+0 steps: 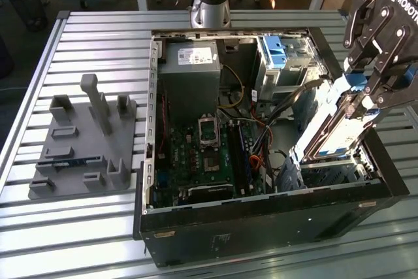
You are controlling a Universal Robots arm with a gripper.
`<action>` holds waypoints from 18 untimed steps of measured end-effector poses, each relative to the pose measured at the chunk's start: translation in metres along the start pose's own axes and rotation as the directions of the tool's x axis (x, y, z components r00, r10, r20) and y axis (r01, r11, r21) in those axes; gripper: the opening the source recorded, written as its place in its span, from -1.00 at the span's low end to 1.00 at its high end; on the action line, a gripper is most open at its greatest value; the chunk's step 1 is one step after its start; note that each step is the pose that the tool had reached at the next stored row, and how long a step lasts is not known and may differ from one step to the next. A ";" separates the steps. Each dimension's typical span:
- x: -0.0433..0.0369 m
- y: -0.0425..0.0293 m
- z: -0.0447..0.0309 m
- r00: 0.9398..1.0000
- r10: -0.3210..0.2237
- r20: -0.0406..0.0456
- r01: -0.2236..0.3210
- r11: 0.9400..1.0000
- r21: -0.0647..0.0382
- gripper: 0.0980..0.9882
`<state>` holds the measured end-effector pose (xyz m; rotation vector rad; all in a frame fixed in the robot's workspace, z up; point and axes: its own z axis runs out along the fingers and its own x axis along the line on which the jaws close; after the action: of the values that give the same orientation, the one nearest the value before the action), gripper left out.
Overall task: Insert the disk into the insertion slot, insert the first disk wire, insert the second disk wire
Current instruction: 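Insert the disk into the insertion slot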
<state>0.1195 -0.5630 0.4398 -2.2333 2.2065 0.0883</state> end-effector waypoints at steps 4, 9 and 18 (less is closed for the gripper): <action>0.0003 -0.0002 0.0061 1.000 0.003 0.001 -0.003 1.000 0.000 -0.40; 0.0003 -0.0003 0.0063 1.000 0.009 0.001 -0.009 1.000 0.000 -0.40; -0.0001 -0.0029 -0.0015 0.999 0.037 0.002 -0.037 0.999 -0.009 -0.40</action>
<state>0.1224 -0.5629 0.4412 -2.1956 2.2512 0.1007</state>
